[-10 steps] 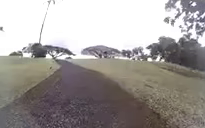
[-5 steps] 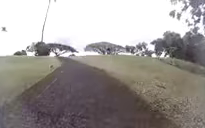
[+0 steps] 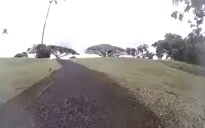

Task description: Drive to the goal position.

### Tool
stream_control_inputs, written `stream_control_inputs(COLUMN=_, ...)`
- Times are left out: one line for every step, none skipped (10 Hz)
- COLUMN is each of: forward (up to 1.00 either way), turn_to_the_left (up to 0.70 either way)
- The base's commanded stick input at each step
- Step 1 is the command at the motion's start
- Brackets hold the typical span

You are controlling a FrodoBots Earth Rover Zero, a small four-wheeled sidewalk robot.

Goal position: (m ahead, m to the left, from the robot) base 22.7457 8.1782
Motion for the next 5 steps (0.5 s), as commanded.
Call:
stream_control_inputs(forward=0.85, turn_to_the_left=0.0)
stream_control_inputs(forward=0.85, turn_to_the_left=0.0)
stream_control_inputs(forward=0.85, turn_to_the_left=0.0)
stream_control_inputs(forward=0.85, turn_to_the_left=0.0)
stream_control_inputs(forward=0.83, turn_to_the_left=0.0)
